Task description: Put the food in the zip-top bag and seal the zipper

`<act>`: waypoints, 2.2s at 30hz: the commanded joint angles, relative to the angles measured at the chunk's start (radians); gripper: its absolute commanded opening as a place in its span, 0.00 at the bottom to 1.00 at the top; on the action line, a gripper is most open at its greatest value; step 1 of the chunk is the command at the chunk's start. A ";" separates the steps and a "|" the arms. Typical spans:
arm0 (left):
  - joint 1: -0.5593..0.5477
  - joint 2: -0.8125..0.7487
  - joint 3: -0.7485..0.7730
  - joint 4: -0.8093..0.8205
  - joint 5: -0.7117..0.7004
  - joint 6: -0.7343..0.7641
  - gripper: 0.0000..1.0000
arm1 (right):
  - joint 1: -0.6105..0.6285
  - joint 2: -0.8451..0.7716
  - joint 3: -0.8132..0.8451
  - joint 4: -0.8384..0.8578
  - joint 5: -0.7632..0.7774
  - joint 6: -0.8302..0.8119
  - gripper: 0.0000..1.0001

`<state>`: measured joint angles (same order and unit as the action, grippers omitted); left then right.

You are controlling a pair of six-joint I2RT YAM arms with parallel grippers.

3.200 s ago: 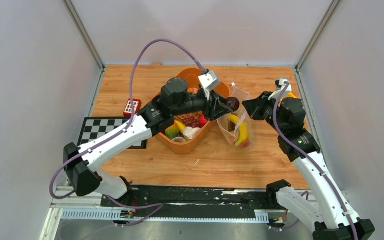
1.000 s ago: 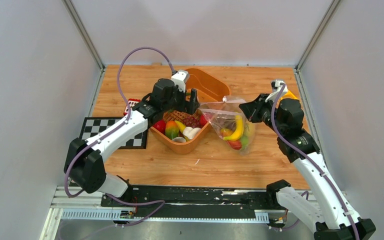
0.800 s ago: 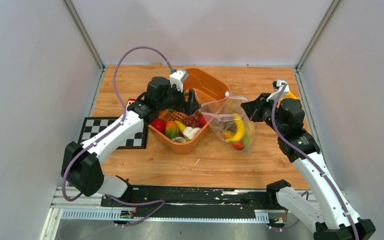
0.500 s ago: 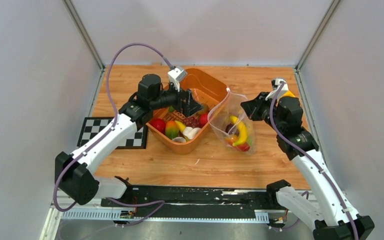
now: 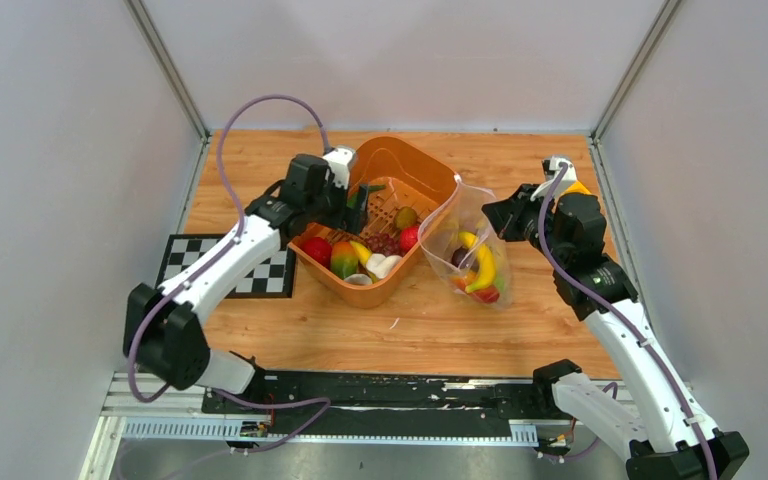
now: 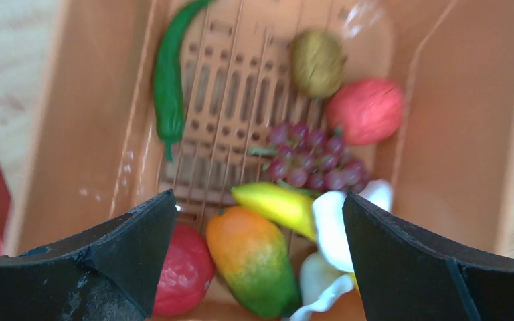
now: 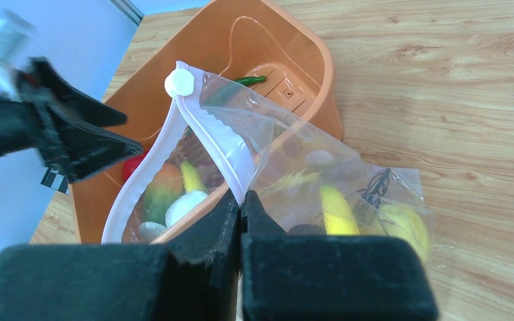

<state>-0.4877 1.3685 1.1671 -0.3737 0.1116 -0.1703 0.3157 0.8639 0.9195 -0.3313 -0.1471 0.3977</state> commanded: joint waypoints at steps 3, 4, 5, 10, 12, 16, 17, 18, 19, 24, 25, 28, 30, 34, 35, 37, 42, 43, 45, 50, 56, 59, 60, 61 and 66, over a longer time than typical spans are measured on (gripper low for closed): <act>0.002 0.204 0.057 -0.195 0.049 0.074 1.00 | -0.004 -0.002 0.033 0.033 0.013 -0.011 0.00; 0.002 0.241 0.063 -0.198 0.067 0.077 1.00 | -0.005 0.000 0.036 0.031 0.011 -0.012 0.00; 0.002 0.270 0.071 -0.203 0.091 0.083 1.00 | -0.004 0.002 0.036 0.031 0.011 -0.015 0.00; -0.001 0.358 0.104 -0.230 0.137 0.104 0.99 | -0.004 0.005 0.037 0.027 0.021 -0.020 0.00; -0.010 0.375 0.097 -0.217 0.130 0.108 1.00 | -0.004 0.008 0.036 0.030 0.022 -0.020 0.00; -0.061 0.416 0.104 -0.223 0.077 0.125 0.98 | -0.004 0.028 0.040 0.039 0.014 -0.015 0.00; -0.071 0.426 0.106 -0.218 0.077 0.123 0.96 | -0.004 0.033 0.042 0.040 0.013 -0.013 0.00; -0.082 0.434 0.107 -0.209 0.070 0.115 0.94 | -0.004 0.038 0.042 0.042 0.011 -0.013 0.00; -0.095 0.440 0.106 -0.192 0.068 0.106 0.92 | -0.004 0.042 0.042 0.042 0.013 -0.013 0.00; -0.170 0.461 0.109 -0.123 0.048 0.068 0.80 | -0.004 0.057 0.046 0.045 0.020 -0.016 0.00; -0.176 0.463 0.104 -0.106 0.041 0.054 0.74 | -0.004 0.056 0.045 0.045 0.028 -0.017 0.00; -0.183 0.450 0.081 -0.031 0.057 -0.002 0.57 | -0.004 0.046 0.037 0.042 0.075 -0.022 0.00; -0.189 0.419 0.051 0.035 0.055 -0.036 0.55 | -0.004 0.027 0.022 0.050 0.119 -0.037 0.00; -0.195 0.361 -0.012 0.168 0.048 -0.116 0.56 | -0.004 -0.018 -0.018 0.082 0.236 -0.073 0.00; -0.195 0.347 -0.023 0.193 0.044 -0.130 0.59 | -0.004 -0.026 -0.023 0.087 0.252 -0.080 0.00; -0.194 0.329 -0.015 0.213 0.005 -0.136 0.70 | -0.004 -0.034 -0.027 0.097 0.268 -0.089 0.00; -0.180 0.346 0.077 0.255 -0.012 -0.119 0.89 | -0.004 -0.046 -0.048 0.123 0.298 -0.067 0.00; -0.176 0.362 0.103 0.265 0.003 -0.120 0.91 | -0.004 -0.046 -0.050 0.125 0.302 -0.065 0.00; -0.171 0.399 0.159 0.283 0.036 -0.123 0.92 | -0.004 -0.046 -0.048 0.126 0.311 -0.063 0.00; -0.169 0.524 0.269 0.316 0.082 -0.162 0.92 | -0.004 -0.039 -0.036 0.121 0.313 -0.063 0.00; -0.169 0.642 0.330 0.262 0.063 -0.134 0.91 | -0.005 -0.029 -0.033 0.119 0.285 -0.058 0.00; -0.169 0.650 0.307 0.256 0.045 -0.125 0.91 | -0.004 -0.020 -0.033 0.122 0.271 -0.051 0.00; -0.169 0.643 0.297 0.256 0.048 -0.125 0.91 | -0.004 -0.017 -0.033 0.122 0.268 -0.050 0.00; -0.170 0.631 0.288 0.251 0.055 -0.122 0.91 | -0.004 -0.015 -0.034 0.122 0.266 -0.049 0.00; -0.173 0.563 0.243 0.275 0.024 -0.108 0.97 | -0.004 -0.009 -0.044 0.140 0.253 -0.043 0.00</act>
<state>-0.6586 2.0193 1.4231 -0.1299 0.1616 -0.3038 0.3157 0.8555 0.8738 -0.2584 0.1215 0.3397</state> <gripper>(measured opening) 0.954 0.014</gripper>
